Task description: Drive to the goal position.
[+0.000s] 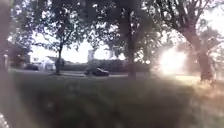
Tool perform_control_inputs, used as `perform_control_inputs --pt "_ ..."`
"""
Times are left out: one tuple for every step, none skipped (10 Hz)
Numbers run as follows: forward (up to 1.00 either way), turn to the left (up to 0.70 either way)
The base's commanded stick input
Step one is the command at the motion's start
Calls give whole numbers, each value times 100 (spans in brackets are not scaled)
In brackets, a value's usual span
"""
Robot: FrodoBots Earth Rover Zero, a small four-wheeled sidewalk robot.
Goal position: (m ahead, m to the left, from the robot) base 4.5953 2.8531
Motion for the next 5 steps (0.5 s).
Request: perform_control_inputs --pt "70 0" --pt "70 0" --pt "70 0" --pt "70 0" --pt "70 0"
